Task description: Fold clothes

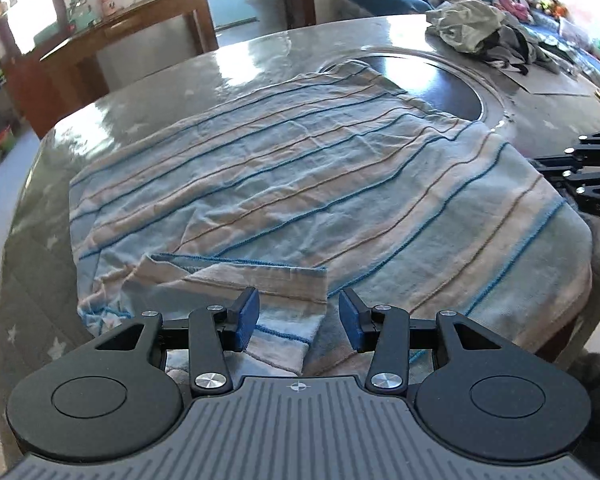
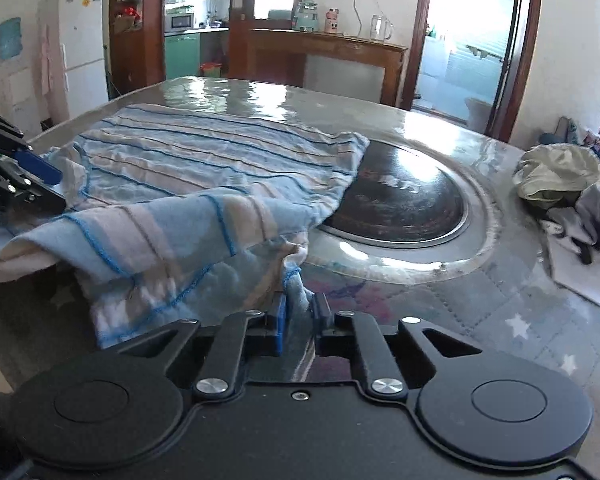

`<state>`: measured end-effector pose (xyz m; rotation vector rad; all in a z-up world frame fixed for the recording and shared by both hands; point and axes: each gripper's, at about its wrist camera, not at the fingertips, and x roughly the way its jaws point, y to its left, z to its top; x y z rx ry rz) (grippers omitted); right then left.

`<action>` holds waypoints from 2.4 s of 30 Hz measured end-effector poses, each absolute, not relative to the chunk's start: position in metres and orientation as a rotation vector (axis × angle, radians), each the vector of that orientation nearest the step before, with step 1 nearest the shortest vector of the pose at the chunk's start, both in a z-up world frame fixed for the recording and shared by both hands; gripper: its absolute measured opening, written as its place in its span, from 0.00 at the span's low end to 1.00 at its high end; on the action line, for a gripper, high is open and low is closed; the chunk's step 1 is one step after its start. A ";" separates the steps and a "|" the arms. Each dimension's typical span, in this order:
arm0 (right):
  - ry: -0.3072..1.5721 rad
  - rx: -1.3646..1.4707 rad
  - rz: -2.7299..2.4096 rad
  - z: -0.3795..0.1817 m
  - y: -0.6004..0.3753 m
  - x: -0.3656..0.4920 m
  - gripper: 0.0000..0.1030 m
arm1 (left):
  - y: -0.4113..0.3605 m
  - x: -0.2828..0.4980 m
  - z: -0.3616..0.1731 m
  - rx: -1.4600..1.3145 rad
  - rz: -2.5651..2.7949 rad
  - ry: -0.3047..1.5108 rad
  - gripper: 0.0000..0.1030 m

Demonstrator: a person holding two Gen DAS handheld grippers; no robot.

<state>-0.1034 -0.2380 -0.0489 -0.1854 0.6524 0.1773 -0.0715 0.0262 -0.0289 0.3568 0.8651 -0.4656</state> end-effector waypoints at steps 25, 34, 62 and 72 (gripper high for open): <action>0.693 -0.289 0.029 -0.053 -0.269 -0.092 0.12 | 0.034 -0.077 -0.021 0.184 -0.405 0.767 0.05; 0.693 -0.300 0.028 -0.054 -0.268 -0.092 0.12 | 0.137 -0.122 0.023 0.043 -0.068 0.687 0.04; 0.669 -0.283 0.051 -0.019 -0.272 -0.063 0.21 | 0.155 -0.078 0.029 0.165 -0.041 0.762 0.16; 0.708 -0.235 0.173 -0.026 -0.244 -0.020 0.21 | 0.124 -0.027 -0.030 0.223 -0.152 0.898 0.17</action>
